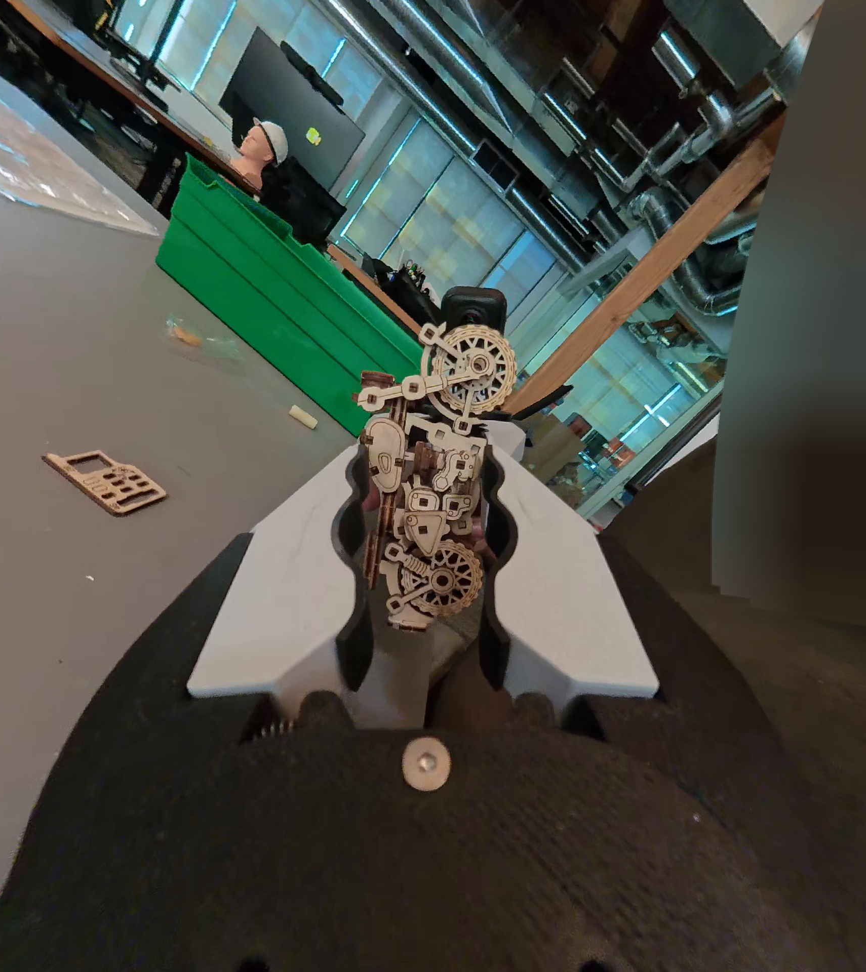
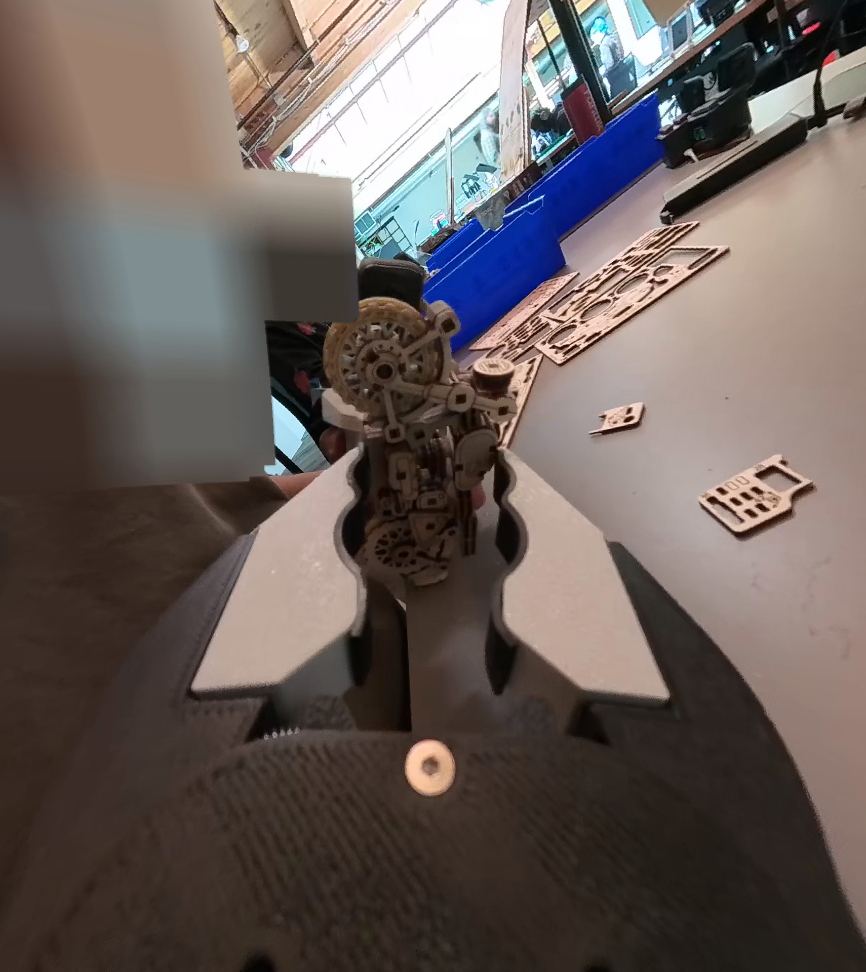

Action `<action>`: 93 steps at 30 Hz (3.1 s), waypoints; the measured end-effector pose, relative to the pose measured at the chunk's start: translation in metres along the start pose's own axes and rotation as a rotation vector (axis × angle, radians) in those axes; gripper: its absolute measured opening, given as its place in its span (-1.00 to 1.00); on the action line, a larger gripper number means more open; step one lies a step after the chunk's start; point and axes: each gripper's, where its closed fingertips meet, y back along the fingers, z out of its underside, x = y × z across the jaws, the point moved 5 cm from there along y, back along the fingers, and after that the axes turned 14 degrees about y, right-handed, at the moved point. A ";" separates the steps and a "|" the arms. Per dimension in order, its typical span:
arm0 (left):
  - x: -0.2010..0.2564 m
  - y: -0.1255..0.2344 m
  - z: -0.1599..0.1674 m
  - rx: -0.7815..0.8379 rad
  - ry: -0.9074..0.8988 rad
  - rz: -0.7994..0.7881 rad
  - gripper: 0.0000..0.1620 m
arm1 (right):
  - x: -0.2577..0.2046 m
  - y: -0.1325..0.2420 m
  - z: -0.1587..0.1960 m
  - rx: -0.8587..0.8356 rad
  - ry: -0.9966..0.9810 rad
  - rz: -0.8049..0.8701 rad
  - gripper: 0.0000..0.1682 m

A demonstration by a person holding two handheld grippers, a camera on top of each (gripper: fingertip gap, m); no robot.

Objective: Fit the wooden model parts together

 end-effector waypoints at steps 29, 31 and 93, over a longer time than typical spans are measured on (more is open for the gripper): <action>0.021 -0.001 0.011 -0.086 -0.257 0.017 -0.45 | -0.020 0.000 -0.002 0.021 0.189 -0.124 -0.45; 0.022 -0.001 0.011 -0.085 -0.267 0.016 -0.45 | -0.021 0.000 -0.002 0.024 0.188 -0.127 -0.45; 0.029 0.000 0.014 -0.019 -0.244 0.151 -0.48 | -0.036 0.002 -0.013 0.024 0.361 -0.068 -0.46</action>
